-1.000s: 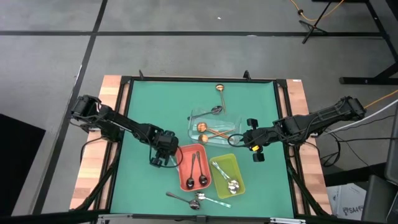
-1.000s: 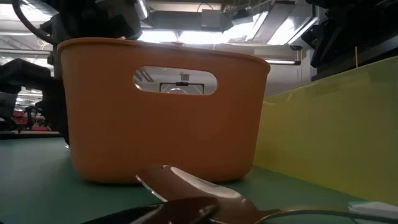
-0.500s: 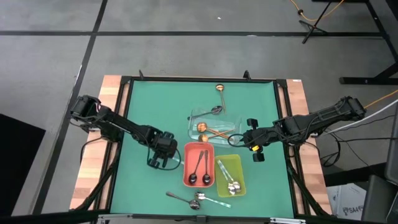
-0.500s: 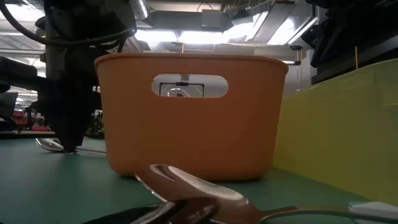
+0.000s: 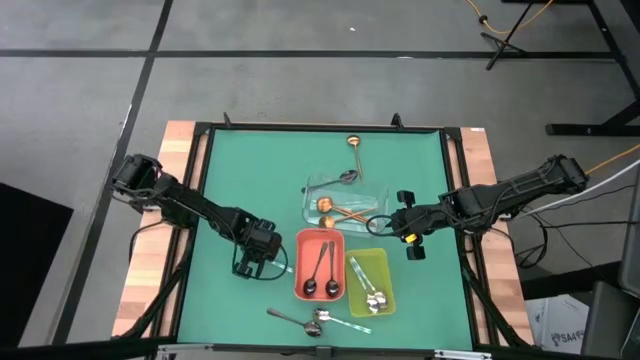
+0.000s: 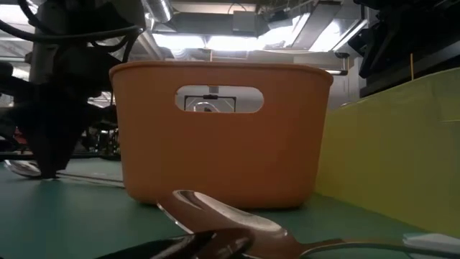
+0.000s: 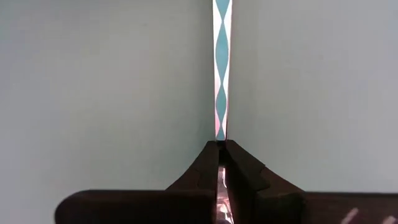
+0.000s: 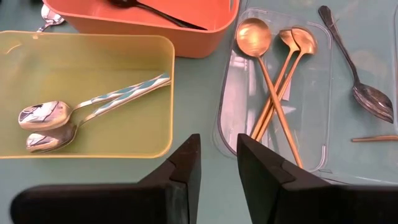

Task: Sort silverware by color (type)
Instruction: Put the blue patterned spoon into the yellow bin

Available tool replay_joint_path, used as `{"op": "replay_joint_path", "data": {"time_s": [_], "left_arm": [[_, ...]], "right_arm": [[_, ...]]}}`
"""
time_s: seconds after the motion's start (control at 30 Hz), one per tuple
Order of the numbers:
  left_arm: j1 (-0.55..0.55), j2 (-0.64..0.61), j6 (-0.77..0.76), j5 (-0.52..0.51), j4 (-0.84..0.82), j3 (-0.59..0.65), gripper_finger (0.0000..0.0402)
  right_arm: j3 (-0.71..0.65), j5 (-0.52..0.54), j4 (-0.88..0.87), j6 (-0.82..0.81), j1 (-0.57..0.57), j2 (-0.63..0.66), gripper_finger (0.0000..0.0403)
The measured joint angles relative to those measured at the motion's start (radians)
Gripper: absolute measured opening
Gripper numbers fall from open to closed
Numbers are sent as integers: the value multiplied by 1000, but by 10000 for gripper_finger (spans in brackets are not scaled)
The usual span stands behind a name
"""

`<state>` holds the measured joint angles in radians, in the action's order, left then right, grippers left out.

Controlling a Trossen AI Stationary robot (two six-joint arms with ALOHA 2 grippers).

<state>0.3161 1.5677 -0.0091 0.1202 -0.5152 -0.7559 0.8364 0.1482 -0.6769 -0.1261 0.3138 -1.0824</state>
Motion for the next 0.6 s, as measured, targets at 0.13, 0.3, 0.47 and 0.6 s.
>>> {"op": "replay_joint_path", "data": {"time_s": [0.13,0.3,0.47,0.6], "left_arm": [[18,0,-66,3,0,0,7],[36,0,-120,2,0,0,7],[49,1,-120,4,-27,-21,7],[50,2,-120,5,-67,-69,7]], "right_arm": [[0,0,0,0,0,0,92],[0,0,0,0,0,0,92],[0,0,5,0,0,0,92],[0,0,5,0,0,0,92]]}}
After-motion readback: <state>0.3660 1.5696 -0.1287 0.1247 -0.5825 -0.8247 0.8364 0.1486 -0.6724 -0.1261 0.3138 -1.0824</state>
